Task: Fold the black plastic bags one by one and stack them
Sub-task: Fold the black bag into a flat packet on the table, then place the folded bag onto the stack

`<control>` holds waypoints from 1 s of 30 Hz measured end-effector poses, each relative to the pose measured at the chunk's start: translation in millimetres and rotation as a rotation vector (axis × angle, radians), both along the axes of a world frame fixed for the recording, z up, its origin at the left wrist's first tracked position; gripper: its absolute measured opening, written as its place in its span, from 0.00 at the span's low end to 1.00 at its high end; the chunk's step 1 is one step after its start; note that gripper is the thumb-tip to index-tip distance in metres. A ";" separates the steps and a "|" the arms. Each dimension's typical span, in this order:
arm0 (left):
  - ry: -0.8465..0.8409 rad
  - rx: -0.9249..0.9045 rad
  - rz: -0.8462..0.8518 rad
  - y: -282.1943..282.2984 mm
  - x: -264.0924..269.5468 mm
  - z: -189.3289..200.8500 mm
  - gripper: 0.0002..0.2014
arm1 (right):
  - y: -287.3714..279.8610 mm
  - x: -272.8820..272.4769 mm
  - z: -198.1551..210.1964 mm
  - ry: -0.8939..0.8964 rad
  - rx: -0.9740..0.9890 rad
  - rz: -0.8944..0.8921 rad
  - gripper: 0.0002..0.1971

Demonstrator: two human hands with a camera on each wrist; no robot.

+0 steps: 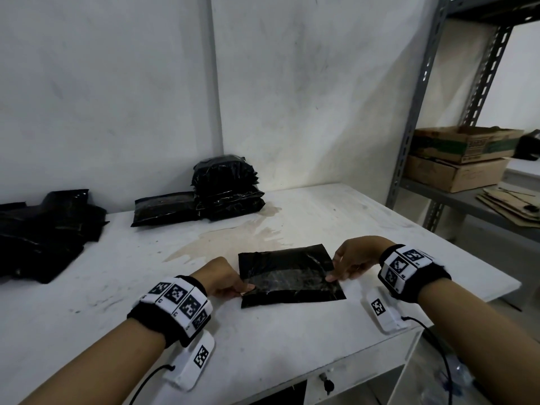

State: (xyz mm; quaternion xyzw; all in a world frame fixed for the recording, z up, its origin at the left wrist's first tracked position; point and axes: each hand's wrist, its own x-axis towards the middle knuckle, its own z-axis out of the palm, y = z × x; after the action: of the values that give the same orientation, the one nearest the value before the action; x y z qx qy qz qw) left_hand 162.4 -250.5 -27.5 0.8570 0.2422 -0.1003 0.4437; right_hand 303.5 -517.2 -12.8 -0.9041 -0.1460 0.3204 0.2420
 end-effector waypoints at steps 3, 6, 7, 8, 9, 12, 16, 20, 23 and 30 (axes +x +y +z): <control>0.011 0.057 -0.037 -0.2 2.4 -1.0 0.15 | 0.7 1.6 -1.8 0.028 0.004 0.002 0.12; 0.008 0.038 -0.078 2.6 3.9 -2.0 0.12 | 0.5 1.9 -2.4 0.059 0.044 -0.003 0.12; 0.002 0.005 -0.080 4.4 3.8 -2.2 0.10 | 0.2 2.2 -2.4 0.062 0.052 0.000 0.12; -0.004 -0.051 -0.070 6.0 2.9 -1.8 0.09 | -0.1 2.7 -2.3 0.060 0.062 0.005 0.12; -0.009 -0.127 -0.056 7.1 2.2 -1.6 0.08 | -1.0 3.5 -2.3 0.062 0.070 0.008 0.11; -0.026 -0.331 -0.027 8.7 1.4 -1.9 0.08 | -3.7 6.2 -3.0 0.082 0.108 0.007 0.11; -0.053 -0.435 -0.047 10.6 2.2 -1.2 0.08 | -5.3 5.6 -0.7 0.164 0.231 0.012 0.06; -0.092 -0.596 -0.073 14.6 0.4 -0.1 0.12 | -5.4 5.1 0.2 0.266 0.366 0.000 0.08; -0.108 -0.669 -0.088 18.8 -3.2 1.2 0.15 | -3.8 6.6 1.3 0.277 0.461 0.004 0.14; -0.307 -0.859 0.046 38.0 -4.2 7.7 0.22 | 12.3 12.6 8.7 0.319 0.617 0.011 0.19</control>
State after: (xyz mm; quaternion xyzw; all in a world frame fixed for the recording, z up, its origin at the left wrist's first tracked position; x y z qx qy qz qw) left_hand 158.2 -212.5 -19.9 0.5946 0.1290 -0.0536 0.7918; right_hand 316.1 -504.9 -4.2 -0.7262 -0.2013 0.3998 0.5218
